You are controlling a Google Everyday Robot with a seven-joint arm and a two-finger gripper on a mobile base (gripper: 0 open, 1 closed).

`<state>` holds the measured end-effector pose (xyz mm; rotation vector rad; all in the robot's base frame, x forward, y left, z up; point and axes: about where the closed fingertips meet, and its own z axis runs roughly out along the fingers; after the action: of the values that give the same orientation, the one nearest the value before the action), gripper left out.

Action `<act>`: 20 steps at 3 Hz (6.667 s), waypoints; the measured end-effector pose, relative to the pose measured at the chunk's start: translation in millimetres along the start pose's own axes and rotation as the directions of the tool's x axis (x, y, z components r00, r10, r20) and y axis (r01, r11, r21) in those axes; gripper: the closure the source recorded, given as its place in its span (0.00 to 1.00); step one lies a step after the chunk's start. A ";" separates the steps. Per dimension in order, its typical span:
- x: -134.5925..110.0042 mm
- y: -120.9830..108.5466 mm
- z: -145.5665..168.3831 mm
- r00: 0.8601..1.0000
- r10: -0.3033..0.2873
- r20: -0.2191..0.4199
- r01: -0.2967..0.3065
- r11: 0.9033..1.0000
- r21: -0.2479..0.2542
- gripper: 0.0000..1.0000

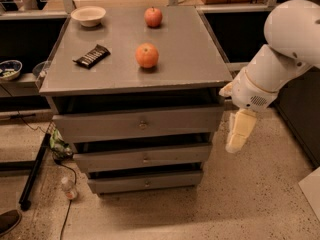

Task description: Open top drawer

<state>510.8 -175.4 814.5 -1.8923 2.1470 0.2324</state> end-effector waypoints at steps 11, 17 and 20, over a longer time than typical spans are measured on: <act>-27.5 -56.6 89.1 0.945 0.197 0.262 -0.215 0.976 0.044 0.00; -43.6 -86.1 154.3 0.929 0.216 0.301 -0.220 0.975 -0.022 0.00; -27.4 -58.6 145.0 0.922 0.228 0.312 -0.223 0.973 -0.054 0.00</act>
Offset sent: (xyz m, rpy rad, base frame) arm 0.0294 -0.0125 -0.0356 0.1042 0.0224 -0.0994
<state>585.6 -114.6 688.3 -1.4900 2.1375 0.5621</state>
